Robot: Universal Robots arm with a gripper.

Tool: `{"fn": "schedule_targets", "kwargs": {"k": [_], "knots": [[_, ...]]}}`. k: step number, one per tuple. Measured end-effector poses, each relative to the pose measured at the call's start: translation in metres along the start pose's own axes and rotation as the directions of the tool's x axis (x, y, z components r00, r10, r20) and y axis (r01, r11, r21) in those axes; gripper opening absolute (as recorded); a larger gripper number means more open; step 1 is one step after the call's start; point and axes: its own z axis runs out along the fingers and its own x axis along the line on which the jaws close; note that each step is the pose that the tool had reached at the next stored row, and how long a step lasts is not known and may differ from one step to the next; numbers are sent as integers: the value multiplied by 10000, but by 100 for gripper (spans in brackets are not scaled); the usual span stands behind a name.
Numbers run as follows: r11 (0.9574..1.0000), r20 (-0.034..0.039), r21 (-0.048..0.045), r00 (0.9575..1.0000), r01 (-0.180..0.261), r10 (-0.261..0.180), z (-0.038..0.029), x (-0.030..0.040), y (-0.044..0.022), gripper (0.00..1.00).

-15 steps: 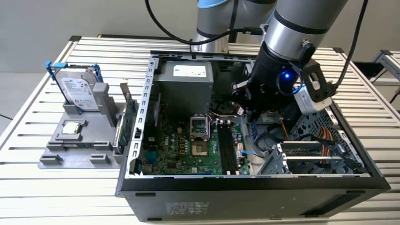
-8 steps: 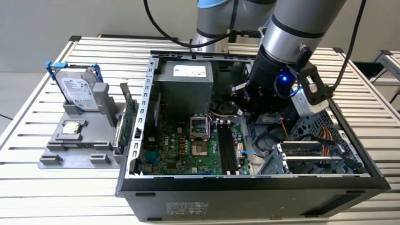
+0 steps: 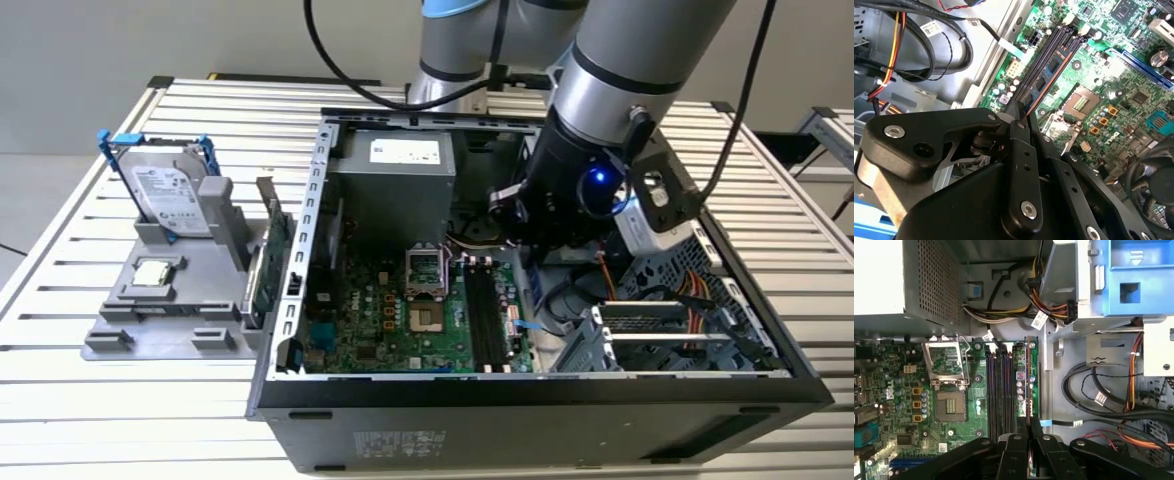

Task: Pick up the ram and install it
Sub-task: 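Insert the ram into the slot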

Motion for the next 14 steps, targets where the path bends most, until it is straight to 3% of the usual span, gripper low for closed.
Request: {"fn": "schedule_targets", "kwargs": {"k": [14], "knots": [[10000,0,2,10000,-1,1,130,4,-31,0]]}}
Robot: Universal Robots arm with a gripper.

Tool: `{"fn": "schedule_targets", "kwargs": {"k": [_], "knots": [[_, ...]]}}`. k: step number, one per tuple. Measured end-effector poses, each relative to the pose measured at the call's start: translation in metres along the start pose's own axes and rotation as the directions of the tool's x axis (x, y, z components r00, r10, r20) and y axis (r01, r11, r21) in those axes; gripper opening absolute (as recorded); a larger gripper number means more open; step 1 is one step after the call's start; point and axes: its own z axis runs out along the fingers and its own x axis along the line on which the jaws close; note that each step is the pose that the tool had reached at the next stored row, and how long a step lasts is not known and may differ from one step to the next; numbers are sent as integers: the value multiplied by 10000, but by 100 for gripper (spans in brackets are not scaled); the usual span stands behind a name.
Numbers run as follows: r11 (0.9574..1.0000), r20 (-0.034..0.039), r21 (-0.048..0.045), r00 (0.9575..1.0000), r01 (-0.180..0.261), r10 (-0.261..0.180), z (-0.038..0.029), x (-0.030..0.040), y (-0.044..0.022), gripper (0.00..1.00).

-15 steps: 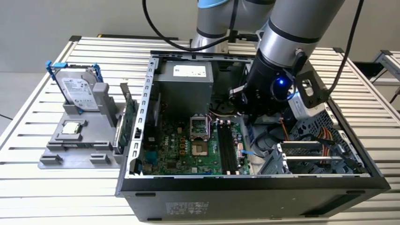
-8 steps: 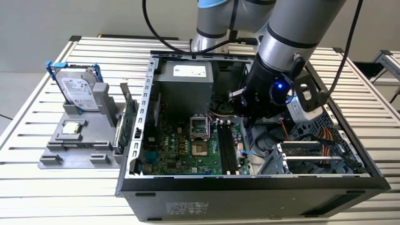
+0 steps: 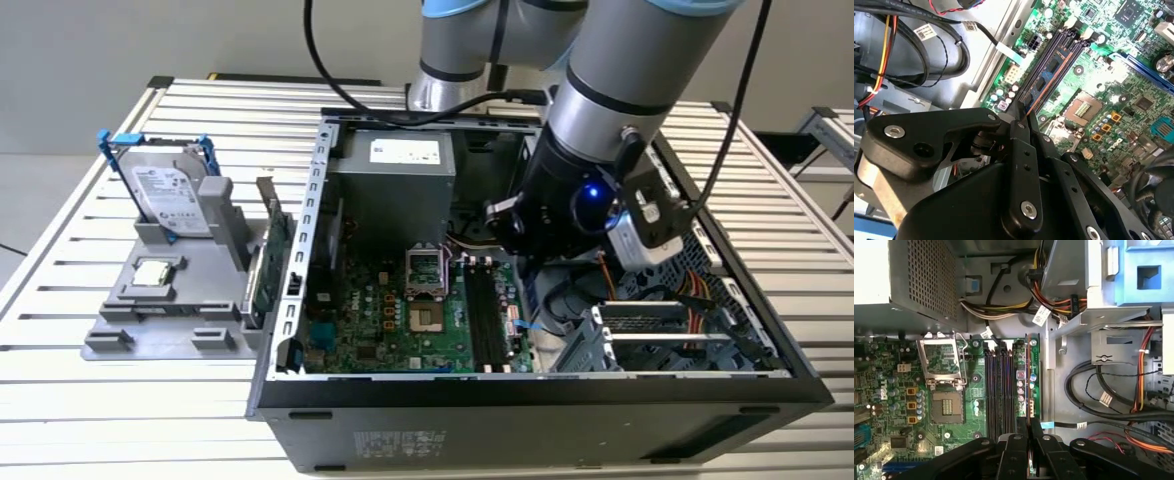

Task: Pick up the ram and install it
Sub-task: 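Insert the ram into the slot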

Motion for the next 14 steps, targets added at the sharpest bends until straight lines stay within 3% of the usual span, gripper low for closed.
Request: {"fn": "schedule_targets", "kwargs": {"k": [14], "knots": [[10000,22,4,10000,1,-1,137,30,-39,0]]}}
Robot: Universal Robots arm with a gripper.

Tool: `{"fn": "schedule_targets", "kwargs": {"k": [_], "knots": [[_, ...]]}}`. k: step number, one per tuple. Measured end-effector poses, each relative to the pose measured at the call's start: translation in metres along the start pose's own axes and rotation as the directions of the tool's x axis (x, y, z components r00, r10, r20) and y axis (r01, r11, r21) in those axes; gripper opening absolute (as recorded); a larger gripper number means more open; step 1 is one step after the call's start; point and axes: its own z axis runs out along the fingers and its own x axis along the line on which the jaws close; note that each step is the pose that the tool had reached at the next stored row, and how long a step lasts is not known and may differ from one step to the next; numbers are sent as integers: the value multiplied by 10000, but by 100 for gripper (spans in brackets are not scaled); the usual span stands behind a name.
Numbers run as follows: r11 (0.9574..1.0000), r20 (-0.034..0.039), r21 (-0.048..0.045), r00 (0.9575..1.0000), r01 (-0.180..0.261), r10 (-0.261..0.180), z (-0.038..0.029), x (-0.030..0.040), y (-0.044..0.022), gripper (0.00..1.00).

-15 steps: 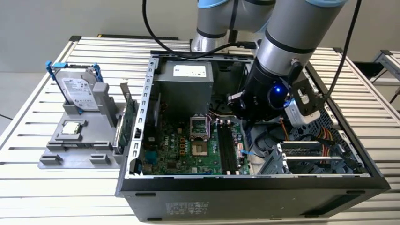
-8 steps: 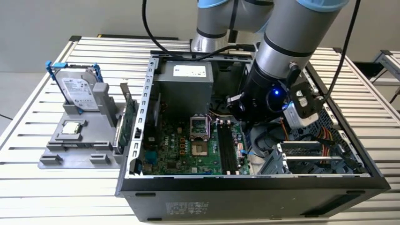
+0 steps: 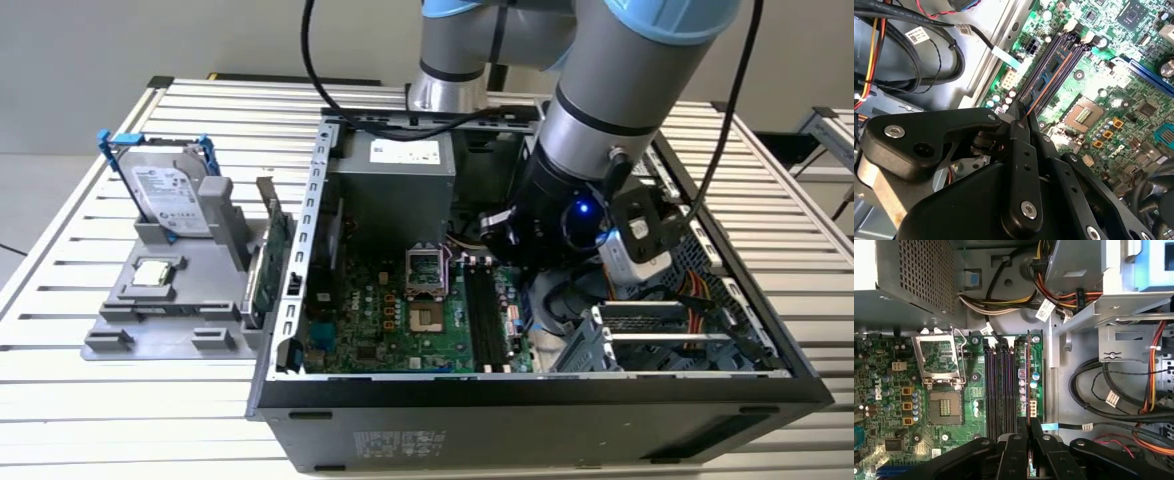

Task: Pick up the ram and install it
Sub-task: 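Insert the ram into the slot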

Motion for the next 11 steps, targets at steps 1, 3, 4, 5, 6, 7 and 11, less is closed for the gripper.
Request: {"fn": "schedule_targets", "kwargs": {"k": [1,3,4,5,6,7,11], "knots": [[10000,0,0,10000,0,0,8,3,-4,0],[10000,0,1,10000,0,0,23,6,-12,0],[10000,0,2,10000,0,0,30,9,-16,0],[10000,0,2,10000,0,0,35,10,-19,0],[10000,0,3,10000,0,0,39,13,-22,0],[10000,1,4,10000,-2,2,39,16,-24,0],[10000,0,6,10000,0,0,39,16,-25,0]]}}
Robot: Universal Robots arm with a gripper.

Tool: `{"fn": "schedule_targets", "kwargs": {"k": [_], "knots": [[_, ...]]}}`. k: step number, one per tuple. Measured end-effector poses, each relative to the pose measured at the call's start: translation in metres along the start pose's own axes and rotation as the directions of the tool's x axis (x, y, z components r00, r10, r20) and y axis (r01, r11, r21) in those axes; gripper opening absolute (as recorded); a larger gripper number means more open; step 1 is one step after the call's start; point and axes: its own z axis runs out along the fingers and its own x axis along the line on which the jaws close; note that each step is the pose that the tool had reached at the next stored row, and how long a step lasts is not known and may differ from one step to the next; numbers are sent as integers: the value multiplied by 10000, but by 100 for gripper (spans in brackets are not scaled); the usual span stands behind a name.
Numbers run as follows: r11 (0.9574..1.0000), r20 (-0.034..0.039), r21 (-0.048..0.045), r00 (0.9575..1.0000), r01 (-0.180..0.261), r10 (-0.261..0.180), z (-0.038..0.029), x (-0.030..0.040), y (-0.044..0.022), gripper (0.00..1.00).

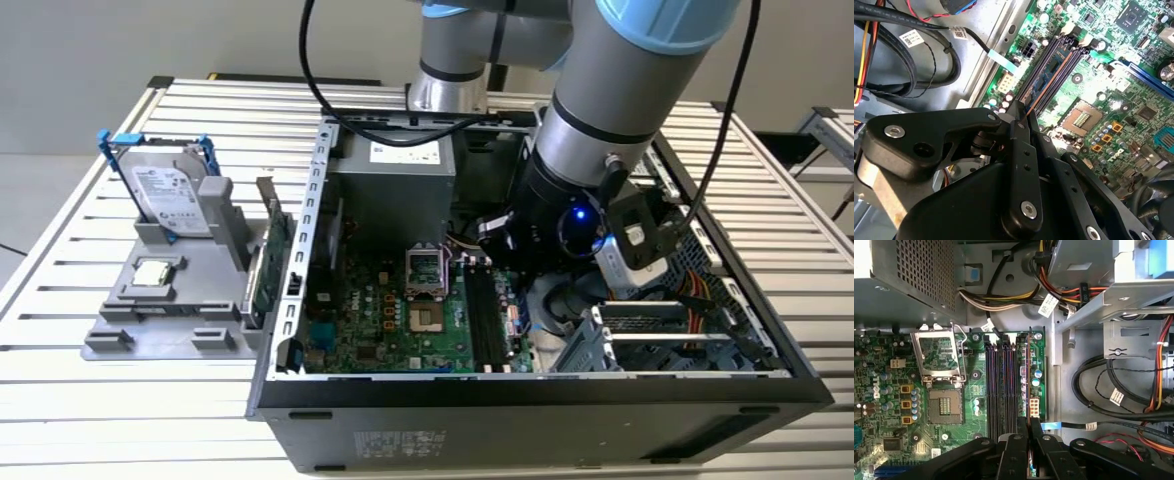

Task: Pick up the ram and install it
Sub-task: 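Insert the ram into the slot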

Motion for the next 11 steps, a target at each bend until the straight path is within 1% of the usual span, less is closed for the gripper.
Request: {"fn": "schedule_targets", "kwargs": {"k": [5,11], "knots": [[10000,0,1,10000,4,-4,13,0,-5,0],[10000,-1,0,10000,30,-30,67,-2,-16,0]]}}
